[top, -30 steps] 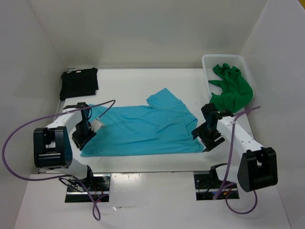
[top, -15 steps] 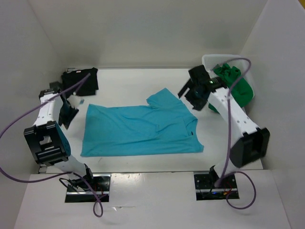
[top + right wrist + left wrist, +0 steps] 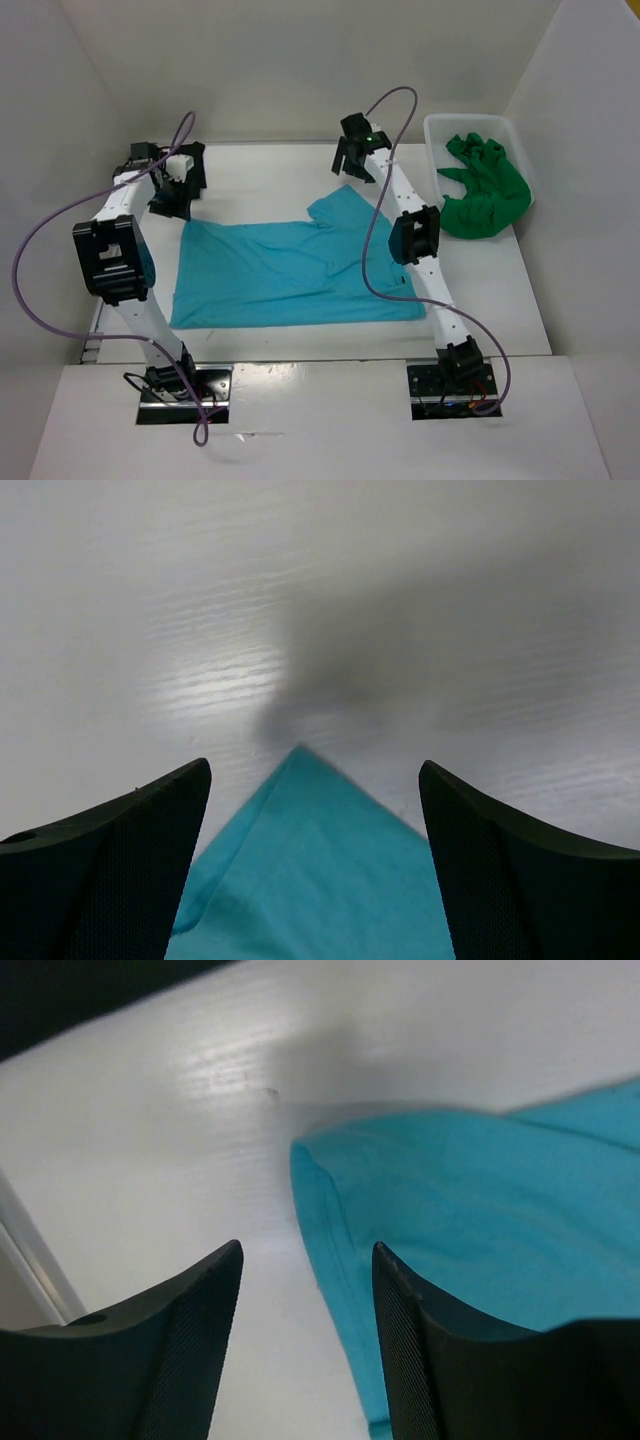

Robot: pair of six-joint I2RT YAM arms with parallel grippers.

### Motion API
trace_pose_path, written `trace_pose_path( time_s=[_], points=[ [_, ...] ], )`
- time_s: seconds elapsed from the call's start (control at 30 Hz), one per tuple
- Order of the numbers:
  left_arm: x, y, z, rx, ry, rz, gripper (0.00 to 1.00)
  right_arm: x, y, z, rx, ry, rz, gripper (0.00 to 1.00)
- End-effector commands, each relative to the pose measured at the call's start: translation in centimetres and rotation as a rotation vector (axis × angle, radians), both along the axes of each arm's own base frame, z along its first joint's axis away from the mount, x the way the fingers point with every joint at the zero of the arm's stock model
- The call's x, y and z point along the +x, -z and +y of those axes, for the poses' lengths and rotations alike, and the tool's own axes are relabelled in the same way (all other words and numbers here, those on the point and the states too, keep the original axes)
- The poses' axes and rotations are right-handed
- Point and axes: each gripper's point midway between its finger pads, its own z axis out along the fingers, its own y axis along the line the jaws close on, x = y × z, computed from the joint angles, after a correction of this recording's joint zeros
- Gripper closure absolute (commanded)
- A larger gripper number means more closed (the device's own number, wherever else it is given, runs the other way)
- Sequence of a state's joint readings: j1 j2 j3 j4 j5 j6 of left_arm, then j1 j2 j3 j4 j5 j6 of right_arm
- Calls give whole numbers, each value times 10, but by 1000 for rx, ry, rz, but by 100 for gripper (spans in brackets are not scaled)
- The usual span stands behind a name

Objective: Fold and stack the t-shirts
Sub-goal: Grap the side of the flattened tshirt furthest away from the robot with both arms

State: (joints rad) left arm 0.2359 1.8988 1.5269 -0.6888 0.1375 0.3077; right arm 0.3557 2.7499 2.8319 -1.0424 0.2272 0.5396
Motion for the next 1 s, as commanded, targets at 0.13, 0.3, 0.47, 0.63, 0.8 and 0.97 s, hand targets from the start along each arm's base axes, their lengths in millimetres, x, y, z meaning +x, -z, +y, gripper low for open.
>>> trace_pose_path(
  time_s=[0.13,0.3,0.47,0.63,0.8,0.97],
  points=[
    [43,5,3,-60,-100,-90,32,11,14,15,-36,-78,-46,11],
    [48,22,4,-42,-113,-78,30,-10,55,29,-78,-122,54,27],
    [53,30,1,-43,-105,-67,25,-24,65,39,-83,-151,99,62],
    [61,28,-15,-79,-65,-79,24,-25,47,48,-60,-169,75,100],
    [50,56,-11,-38,-73,9,24,-26,28,46,-62,-163,59,100],
    [34,85,-3,10,-79,95,24,-27,0,44,-58,-158,26,100]
  ],
)
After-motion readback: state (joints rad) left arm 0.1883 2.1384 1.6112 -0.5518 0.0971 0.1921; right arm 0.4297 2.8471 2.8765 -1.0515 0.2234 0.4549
